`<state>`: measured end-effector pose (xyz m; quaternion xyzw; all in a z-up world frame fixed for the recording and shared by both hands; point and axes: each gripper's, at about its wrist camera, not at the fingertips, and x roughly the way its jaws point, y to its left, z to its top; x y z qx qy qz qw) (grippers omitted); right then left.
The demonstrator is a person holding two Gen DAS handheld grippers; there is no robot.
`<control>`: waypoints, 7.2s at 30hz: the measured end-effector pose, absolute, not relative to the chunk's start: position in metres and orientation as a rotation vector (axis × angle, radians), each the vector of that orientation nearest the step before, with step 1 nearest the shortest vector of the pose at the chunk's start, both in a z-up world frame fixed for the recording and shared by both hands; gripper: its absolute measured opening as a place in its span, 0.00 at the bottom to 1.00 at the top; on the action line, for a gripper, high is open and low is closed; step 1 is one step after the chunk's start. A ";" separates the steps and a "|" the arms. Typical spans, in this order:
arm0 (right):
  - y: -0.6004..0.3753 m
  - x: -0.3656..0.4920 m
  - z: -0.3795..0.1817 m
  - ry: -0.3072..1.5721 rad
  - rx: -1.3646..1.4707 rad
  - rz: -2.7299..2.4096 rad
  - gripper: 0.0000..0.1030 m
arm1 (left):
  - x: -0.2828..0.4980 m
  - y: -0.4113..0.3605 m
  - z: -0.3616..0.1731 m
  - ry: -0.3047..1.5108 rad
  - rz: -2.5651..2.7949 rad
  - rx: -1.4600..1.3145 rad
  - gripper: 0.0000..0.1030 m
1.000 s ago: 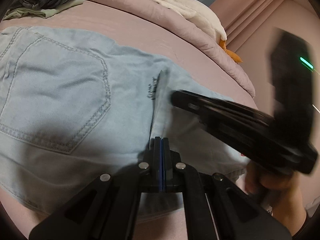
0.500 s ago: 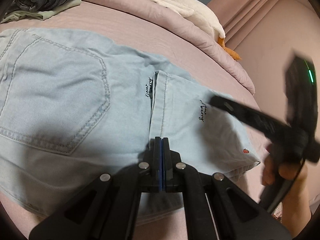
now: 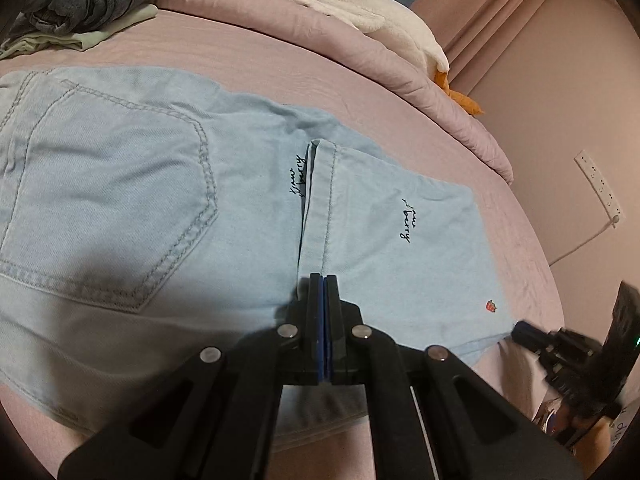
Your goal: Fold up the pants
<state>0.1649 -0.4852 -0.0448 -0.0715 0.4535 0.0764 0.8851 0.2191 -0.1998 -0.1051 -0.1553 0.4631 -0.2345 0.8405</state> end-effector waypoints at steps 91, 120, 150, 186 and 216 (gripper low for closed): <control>-0.292 0.332 -0.057 1.019 0.015 0.339 0.20 | 0.237 -0.048 -0.082 0.835 -0.150 -0.623 0.23; -0.357 0.176 -0.063 1.042 0.153 0.401 0.19 | 0.242 -0.085 -0.032 0.754 -0.220 -0.535 0.21; -0.524 0.170 -0.097 0.812 1.421 0.570 0.68 | 0.278 -0.289 -0.067 0.861 -0.564 0.068 0.85; -0.550 0.181 -0.069 0.936 0.854 0.166 0.39 | 0.326 -0.243 -0.034 0.910 -0.430 -0.186 0.85; -0.504 0.233 -0.048 0.851 0.182 0.157 0.21 | 0.474 -0.312 -0.039 0.979 -0.447 -0.134 0.04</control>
